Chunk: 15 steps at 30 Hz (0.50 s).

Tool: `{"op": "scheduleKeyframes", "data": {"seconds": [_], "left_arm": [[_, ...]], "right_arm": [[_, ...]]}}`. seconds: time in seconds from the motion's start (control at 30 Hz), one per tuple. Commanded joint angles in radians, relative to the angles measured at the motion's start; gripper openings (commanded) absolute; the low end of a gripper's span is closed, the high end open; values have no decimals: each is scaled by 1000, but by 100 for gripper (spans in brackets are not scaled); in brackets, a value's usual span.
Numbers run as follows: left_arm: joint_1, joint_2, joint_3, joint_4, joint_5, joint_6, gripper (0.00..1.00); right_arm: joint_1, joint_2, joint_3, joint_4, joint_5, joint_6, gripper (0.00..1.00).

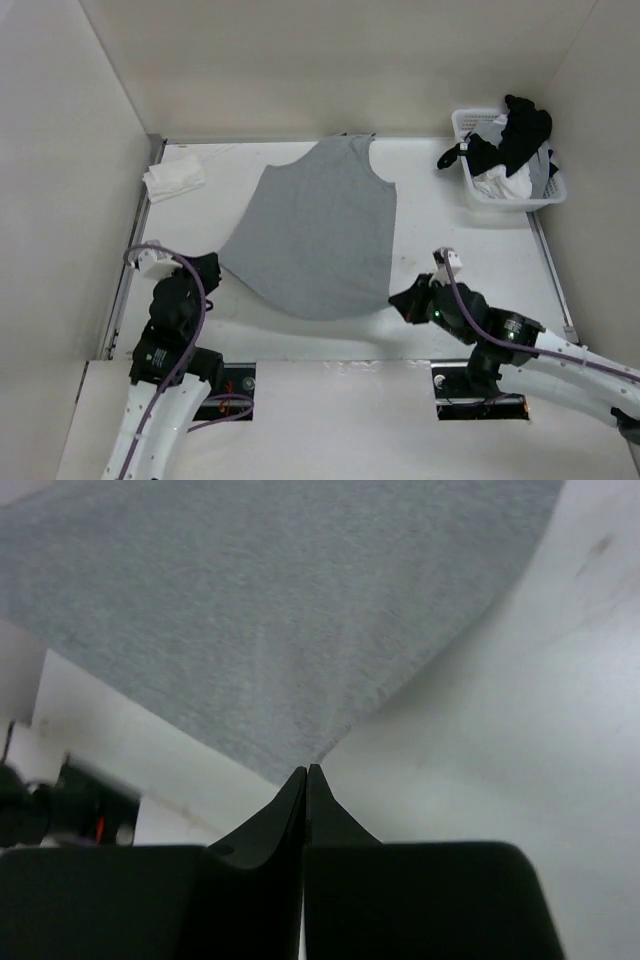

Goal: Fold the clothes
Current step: Flatten the tank top out, then fold the tank top

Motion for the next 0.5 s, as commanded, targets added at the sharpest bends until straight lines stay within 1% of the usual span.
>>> {"op": "scheduleKeyframes", "data": {"seconds": [0.0,0.1,0.17,0.23,0.27,0.3,0.37,0.43,0.47], "left_arm": [[-24,-131,-35,-293,-10,-146,2],[-65,-190,-13,-390,1,-224,0],[-79,-180,21,-430,-15,-241,0],[-73,-162,29,-416,-42,-225,0],[-69,-141,15,-371,-61,-206,0],[-67,-103,-3,-306,-64,-191,0],[-66,18,-31,-136,-77,-170,1],[-55,190,-40,66,-87,-162,1],[-46,290,-26,169,-88,-153,1]], "right_arm": [[193,-104,-27,-90,114,276,0],[401,-111,18,-231,194,425,0],[494,-90,55,-296,245,493,0],[556,-61,75,-336,295,534,0],[532,-46,75,-334,305,530,0],[472,-26,75,-319,303,493,0],[287,23,76,-246,245,356,0],[66,74,69,-78,132,170,0],[-23,95,67,-2,77,99,0]]}}
